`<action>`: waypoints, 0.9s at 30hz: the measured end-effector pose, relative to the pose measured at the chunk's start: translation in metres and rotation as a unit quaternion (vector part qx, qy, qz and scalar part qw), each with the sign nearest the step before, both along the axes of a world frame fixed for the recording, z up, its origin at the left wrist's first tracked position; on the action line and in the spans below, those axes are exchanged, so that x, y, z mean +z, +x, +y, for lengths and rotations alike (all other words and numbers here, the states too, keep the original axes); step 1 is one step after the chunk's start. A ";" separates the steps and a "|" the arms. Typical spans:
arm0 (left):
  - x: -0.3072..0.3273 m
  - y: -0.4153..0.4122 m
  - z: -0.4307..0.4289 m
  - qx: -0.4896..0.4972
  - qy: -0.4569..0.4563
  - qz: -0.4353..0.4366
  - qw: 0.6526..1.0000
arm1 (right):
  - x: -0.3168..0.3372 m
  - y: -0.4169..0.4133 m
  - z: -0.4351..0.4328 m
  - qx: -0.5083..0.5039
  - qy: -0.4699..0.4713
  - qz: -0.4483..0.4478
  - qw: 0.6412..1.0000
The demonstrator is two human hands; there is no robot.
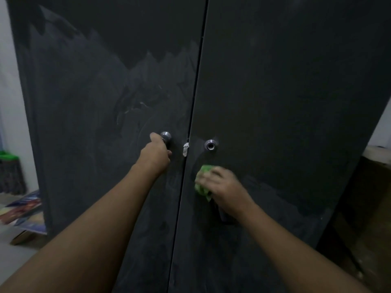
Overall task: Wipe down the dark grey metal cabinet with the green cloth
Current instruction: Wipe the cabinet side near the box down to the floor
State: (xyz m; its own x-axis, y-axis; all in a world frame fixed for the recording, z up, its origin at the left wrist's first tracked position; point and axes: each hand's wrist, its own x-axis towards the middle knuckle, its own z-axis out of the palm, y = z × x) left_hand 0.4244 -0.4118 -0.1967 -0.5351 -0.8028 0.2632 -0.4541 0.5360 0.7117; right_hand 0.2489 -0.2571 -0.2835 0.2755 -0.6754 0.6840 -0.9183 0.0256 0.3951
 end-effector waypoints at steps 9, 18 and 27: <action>-0.004 -0.001 -0.002 0.001 -0.001 0.005 1.000 | 0.106 -0.012 0.004 -0.044 -0.046 -0.013 0.998; -0.003 -0.002 -0.002 0.000 0.012 -0.004 1.000 | 0.077 0.004 0.015 -0.044 -0.040 -0.167 0.984; -0.005 -0.002 -0.003 0.005 0.007 0.001 1.000 | 0.019 -0.005 0.016 -0.039 0.044 -0.141 0.988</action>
